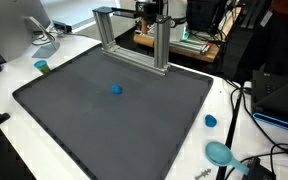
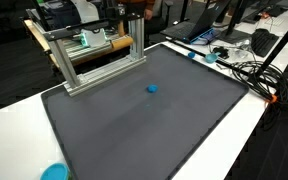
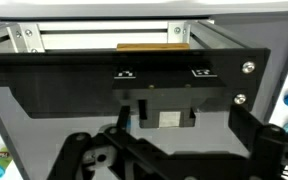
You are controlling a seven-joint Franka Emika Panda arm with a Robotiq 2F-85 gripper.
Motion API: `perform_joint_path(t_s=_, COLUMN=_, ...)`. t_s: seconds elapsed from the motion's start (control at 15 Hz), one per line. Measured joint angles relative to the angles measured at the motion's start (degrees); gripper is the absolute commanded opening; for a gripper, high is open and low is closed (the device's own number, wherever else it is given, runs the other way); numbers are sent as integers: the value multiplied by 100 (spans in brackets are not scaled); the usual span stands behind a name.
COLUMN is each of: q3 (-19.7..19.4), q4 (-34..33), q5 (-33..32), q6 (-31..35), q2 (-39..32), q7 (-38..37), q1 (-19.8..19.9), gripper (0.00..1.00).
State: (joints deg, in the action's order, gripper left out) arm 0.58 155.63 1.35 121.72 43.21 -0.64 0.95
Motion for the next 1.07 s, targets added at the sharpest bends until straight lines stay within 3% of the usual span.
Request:
perform_joint_path(t_s=0.33, q3=11, q4=-1, q5=0, q6=14, q2=-96, q7=-55, q1=56, gripper=97)
perform_joint_path(t_s=0.6, q3=80, q4=-1, q5=-9, q6=46, q2=-108, q7=-237, q1=57, gripper=87)
perform_joint_path(t_s=1.07, q3=204, q4=0, q5=-104, q6=135, q2=-182, q7=-440, q1=95, gripper=86)
